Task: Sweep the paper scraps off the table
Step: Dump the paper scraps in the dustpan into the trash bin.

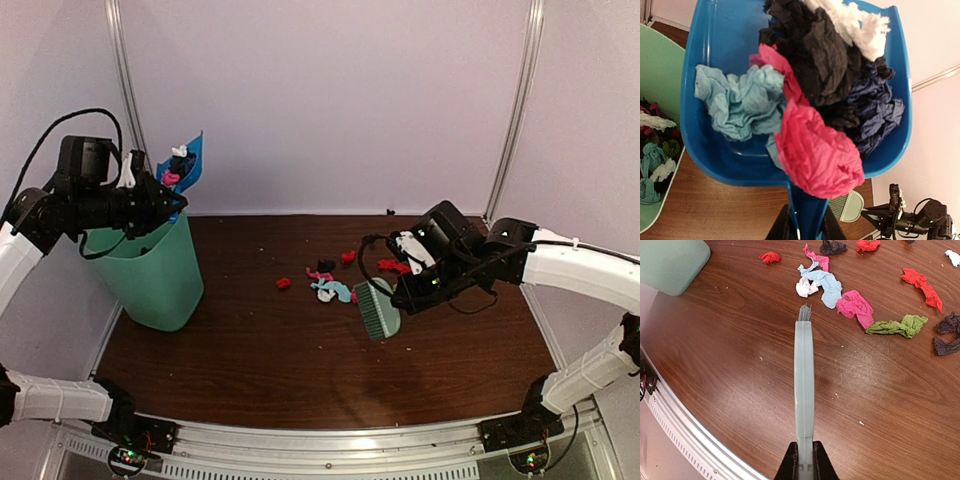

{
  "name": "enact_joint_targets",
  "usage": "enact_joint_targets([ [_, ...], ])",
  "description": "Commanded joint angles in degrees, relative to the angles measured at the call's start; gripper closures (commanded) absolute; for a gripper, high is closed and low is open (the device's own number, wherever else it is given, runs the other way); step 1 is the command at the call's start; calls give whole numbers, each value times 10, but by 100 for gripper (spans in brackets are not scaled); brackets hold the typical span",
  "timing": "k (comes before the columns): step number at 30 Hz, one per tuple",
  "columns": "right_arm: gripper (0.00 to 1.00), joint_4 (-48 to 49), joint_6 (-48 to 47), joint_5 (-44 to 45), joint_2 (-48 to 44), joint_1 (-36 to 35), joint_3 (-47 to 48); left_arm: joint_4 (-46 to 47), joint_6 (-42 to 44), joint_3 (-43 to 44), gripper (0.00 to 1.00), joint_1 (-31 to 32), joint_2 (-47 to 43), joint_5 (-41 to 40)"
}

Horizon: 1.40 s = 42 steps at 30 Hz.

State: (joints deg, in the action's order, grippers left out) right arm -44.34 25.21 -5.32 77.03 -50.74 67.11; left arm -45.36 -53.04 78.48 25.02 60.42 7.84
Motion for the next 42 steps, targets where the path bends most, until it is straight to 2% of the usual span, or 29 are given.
enact_joint_targets([
  [1,100,6,-7,-3,-6,2,-3,44,-46,-22,100,-30,-22,25],
  [9,100,8,-4,-5,-6,2,-3,155,-138,-92,100,-95,-58,140],
  [17,100,13,6,-4,-16,2,-16,246,-257,-135,100,-133,-78,192],
  [24,100,16,15,0,-27,2,-26,304,-361,-165,100,-148,-96,191],
  [30,100,18,19,1,-34,2,-34,409,-475,-226,100,-153,-129,168],
  [42,100,23,22,3,-40,2,-46,431,-572,-255,100,-153,-165,100],
])
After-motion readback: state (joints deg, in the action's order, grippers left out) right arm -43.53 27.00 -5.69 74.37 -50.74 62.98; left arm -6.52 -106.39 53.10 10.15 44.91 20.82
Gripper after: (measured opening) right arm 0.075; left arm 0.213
